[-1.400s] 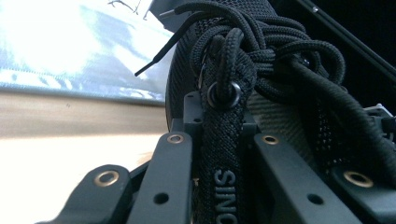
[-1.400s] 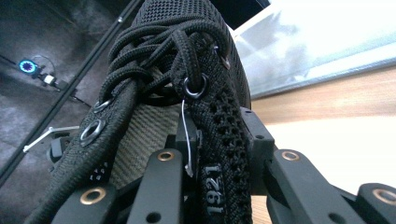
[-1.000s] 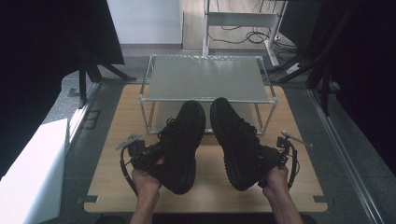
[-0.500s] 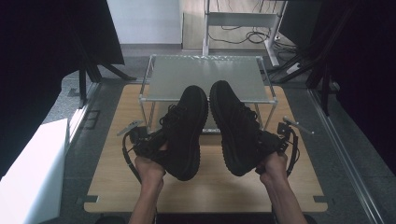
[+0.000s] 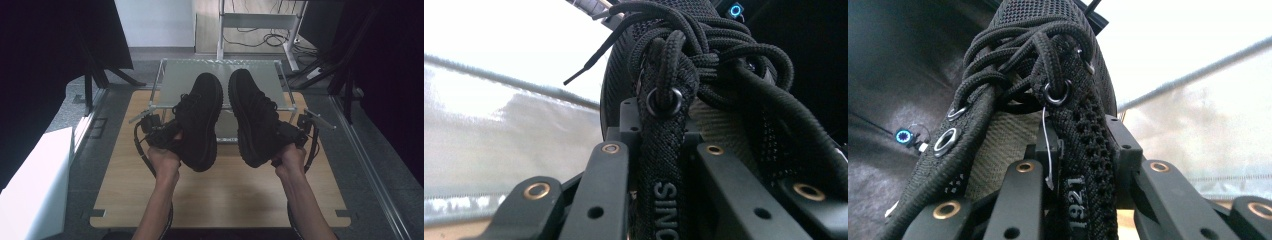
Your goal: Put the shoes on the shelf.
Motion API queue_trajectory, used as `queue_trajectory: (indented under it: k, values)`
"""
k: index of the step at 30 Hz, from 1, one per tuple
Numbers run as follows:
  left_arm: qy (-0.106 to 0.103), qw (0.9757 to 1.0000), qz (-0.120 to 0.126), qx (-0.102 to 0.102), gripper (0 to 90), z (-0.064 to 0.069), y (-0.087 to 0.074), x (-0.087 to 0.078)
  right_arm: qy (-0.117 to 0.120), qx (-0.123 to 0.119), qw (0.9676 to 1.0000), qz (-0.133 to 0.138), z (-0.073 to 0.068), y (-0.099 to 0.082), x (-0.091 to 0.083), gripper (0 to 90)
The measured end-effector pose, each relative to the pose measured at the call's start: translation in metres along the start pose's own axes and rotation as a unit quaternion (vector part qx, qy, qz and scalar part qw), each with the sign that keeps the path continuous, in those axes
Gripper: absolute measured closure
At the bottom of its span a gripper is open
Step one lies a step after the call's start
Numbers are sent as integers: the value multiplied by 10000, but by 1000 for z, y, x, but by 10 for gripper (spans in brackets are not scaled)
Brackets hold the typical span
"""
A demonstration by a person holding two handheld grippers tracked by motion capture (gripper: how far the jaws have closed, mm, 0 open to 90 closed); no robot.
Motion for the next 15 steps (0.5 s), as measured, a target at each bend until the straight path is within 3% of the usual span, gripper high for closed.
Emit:
queue_trajectory:
  k: [15]
  values:
    - [316, 9994, -74, -68, 812, -19, 40, 31, -304, -27, 9994, 130, -12, 30, 33, 735]
Point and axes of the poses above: each handheld gripper's, and its own axes: x roughly forward along the jaws, y roughly out of its top, z roughly to its right, the point moved 1 cm from there along x, roughly forward along the jaws, and after that the axes turned 14 degrees about x, right-handed, at the moved point
